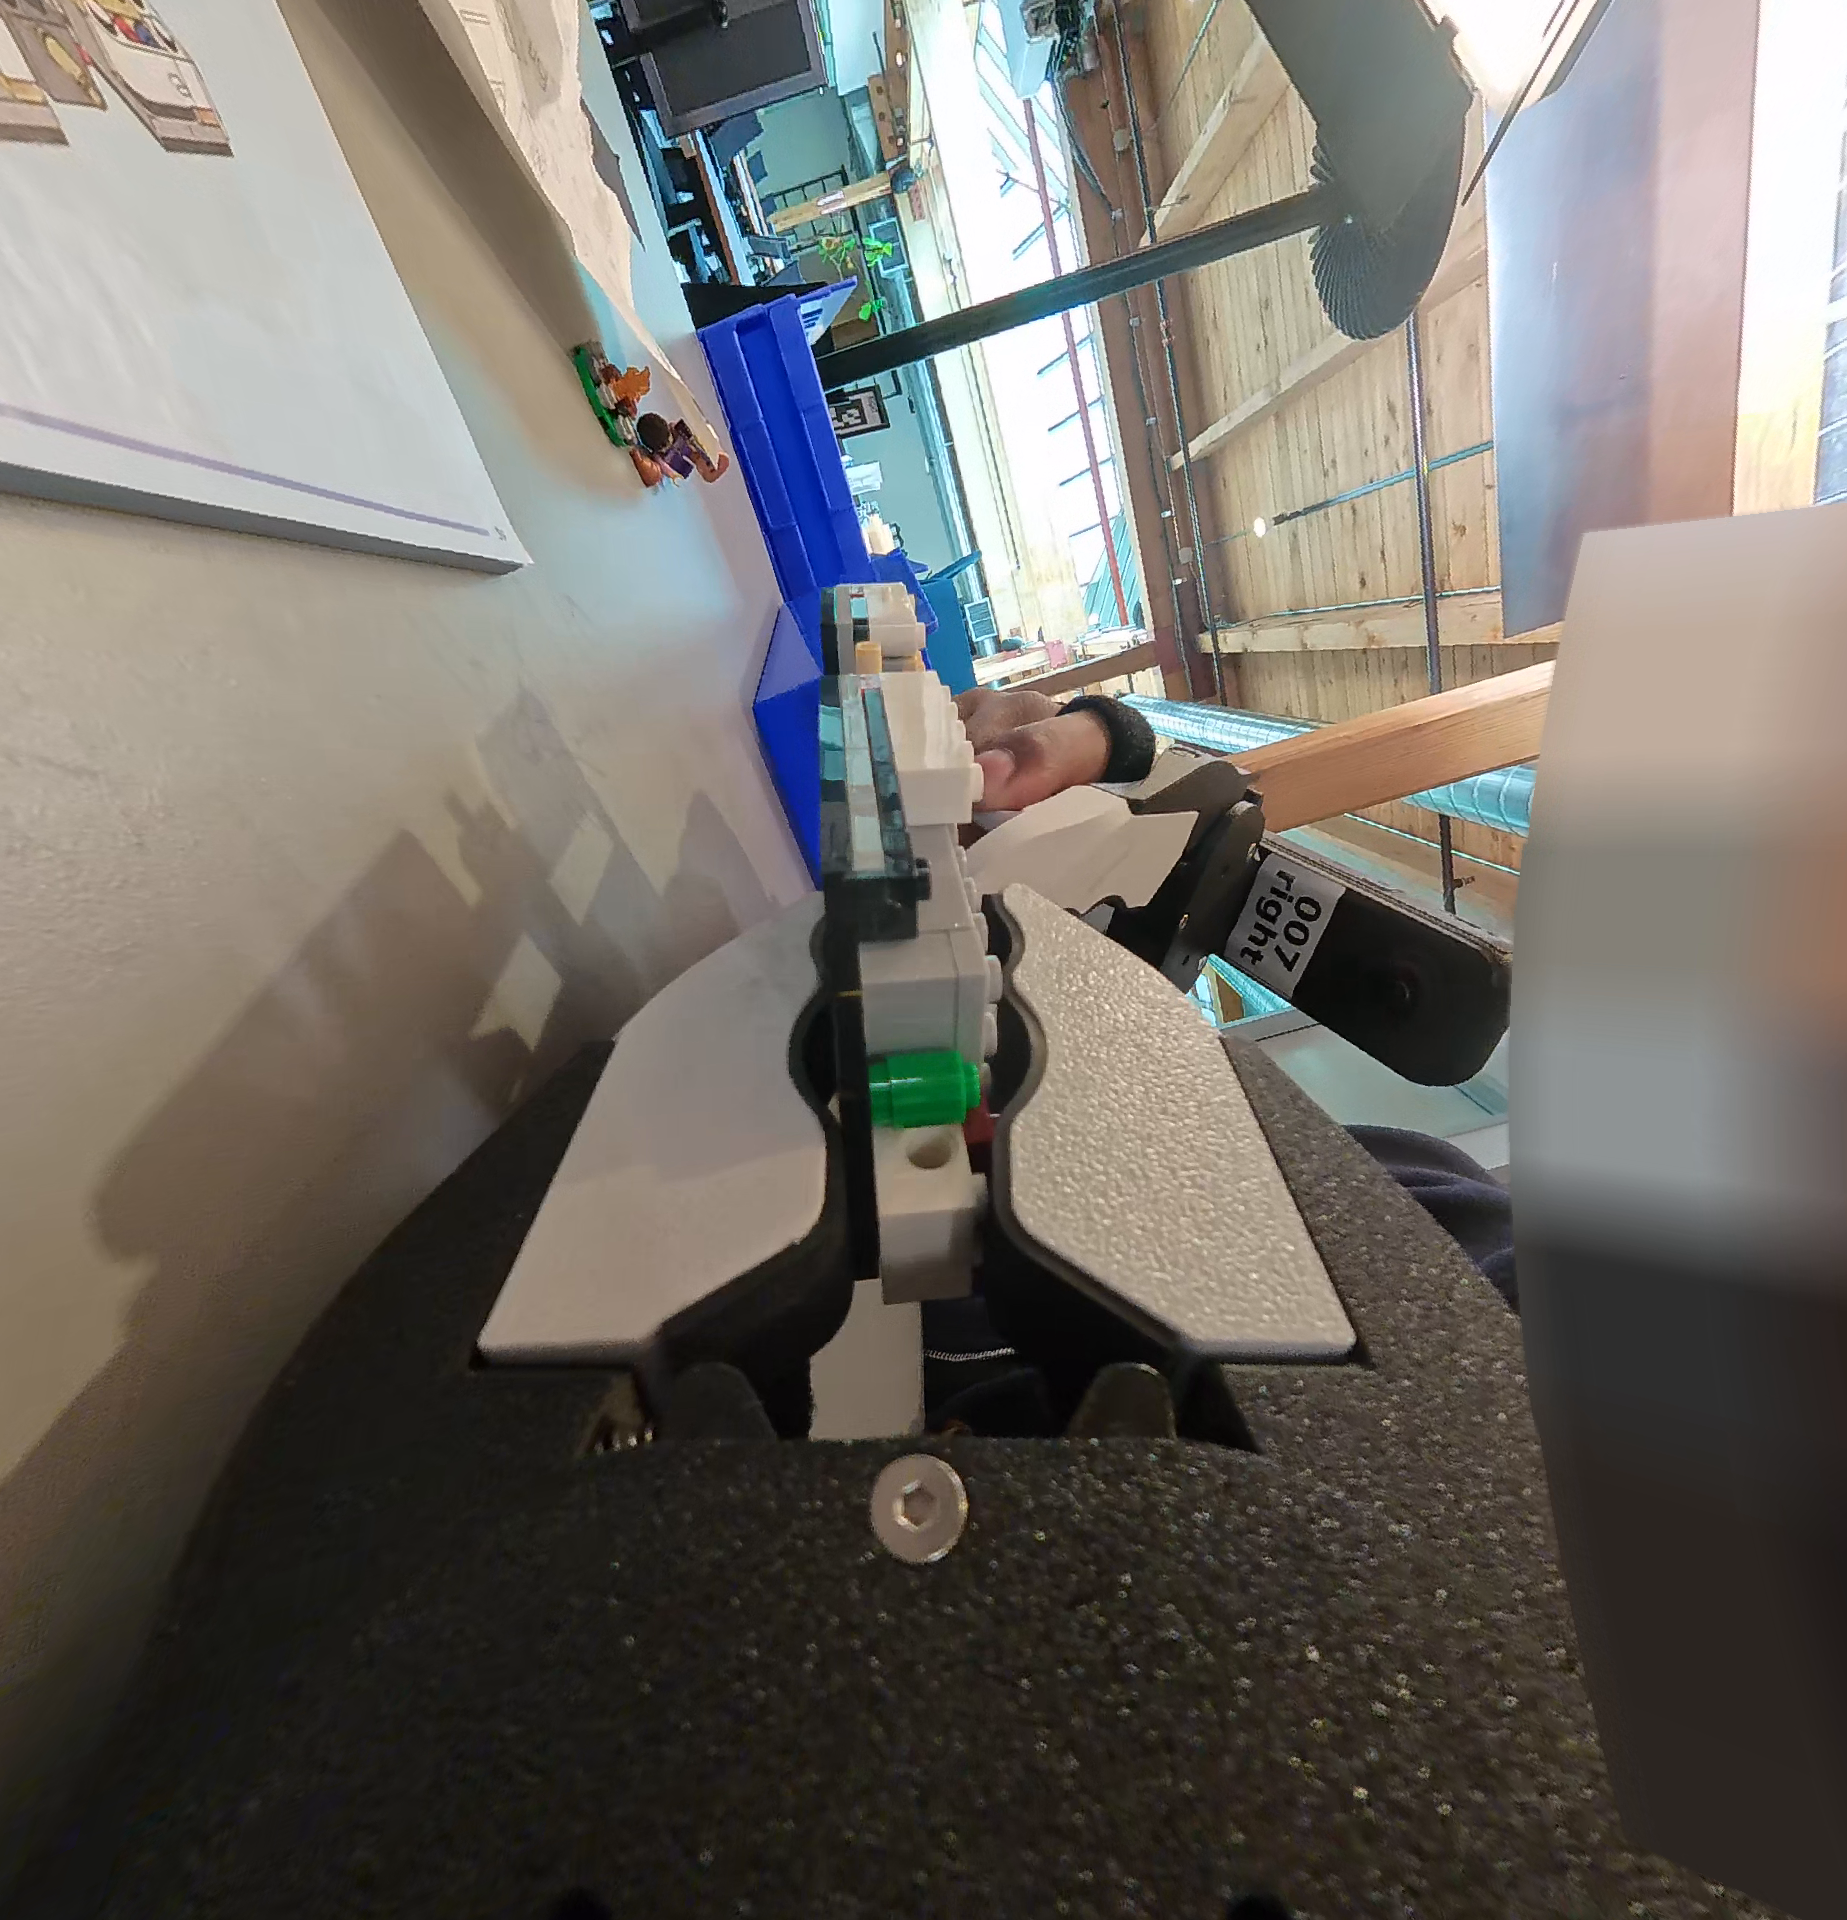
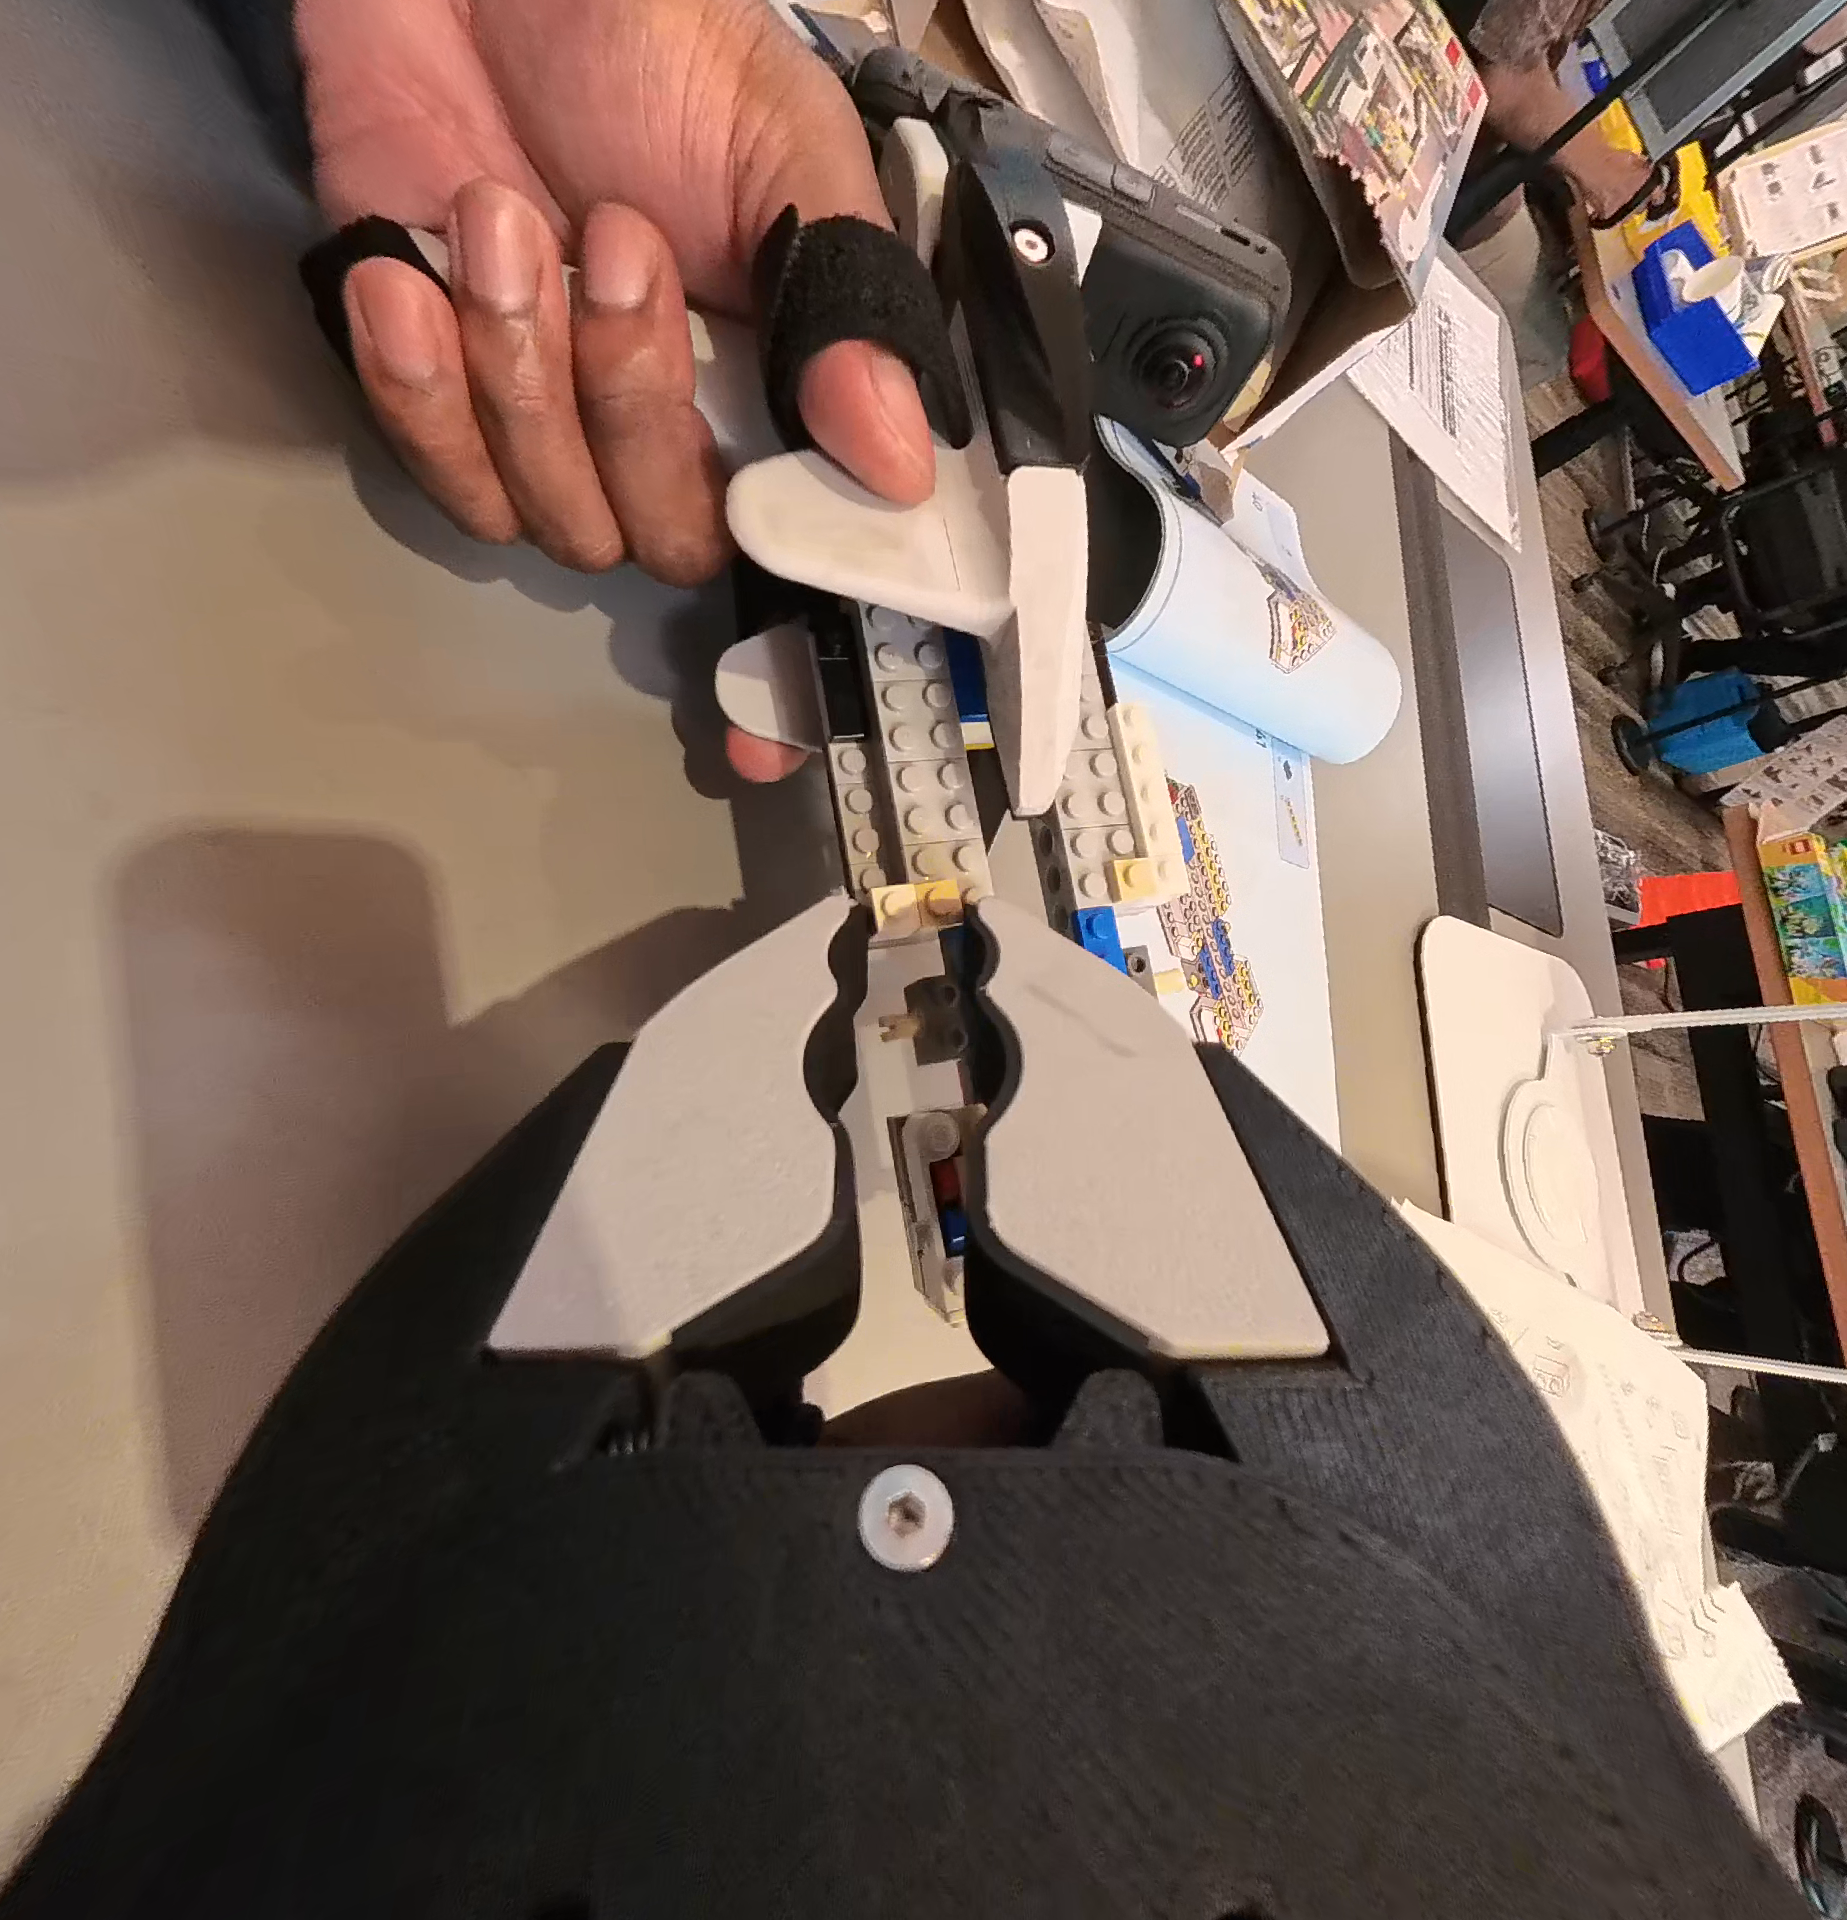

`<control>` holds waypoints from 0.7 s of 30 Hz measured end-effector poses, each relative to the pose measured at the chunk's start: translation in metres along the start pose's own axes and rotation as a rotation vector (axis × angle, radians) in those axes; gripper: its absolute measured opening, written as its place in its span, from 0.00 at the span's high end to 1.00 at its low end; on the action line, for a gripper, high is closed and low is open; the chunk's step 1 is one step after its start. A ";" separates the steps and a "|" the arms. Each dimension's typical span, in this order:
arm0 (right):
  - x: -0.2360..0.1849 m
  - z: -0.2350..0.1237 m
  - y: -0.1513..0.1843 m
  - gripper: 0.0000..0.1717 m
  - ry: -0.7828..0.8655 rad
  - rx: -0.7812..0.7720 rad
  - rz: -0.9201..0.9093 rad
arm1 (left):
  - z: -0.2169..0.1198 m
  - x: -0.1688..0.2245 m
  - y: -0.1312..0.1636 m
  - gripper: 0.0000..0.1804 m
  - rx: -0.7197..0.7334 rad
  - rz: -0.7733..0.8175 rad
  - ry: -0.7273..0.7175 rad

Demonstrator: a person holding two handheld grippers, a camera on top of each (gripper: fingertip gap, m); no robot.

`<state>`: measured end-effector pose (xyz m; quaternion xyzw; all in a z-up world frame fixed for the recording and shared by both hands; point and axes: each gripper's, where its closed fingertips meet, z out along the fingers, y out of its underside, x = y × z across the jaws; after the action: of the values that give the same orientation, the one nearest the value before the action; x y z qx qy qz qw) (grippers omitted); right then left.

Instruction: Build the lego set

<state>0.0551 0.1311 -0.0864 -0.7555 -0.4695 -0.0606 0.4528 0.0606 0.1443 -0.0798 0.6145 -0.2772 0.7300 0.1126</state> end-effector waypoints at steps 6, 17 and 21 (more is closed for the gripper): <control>-0.001 0.000 0.001 0.90 -0.002 -0.004 -0.006 | 0.000 -0.001 0.000 0.86 -0.002 -0.005 -0.004; -0.001 0.001 0.001 0.91 0.002 -0.010 -0.017 | -0.001 -0.001 0.000 0.86 0.002 -0.011 -0.006; -0.001 0.001 0.001 0.91 0.002 -0.012 -0.020 | -0.001 -0.002 0.000 0.86 0.003 -0.011 -0.006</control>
<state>0.0547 0.1310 -0.0888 -0.7536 -0.4760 -0.0689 0.4481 0.0606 0.1450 -0.0813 0.6186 -0.2729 0.7278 0.1148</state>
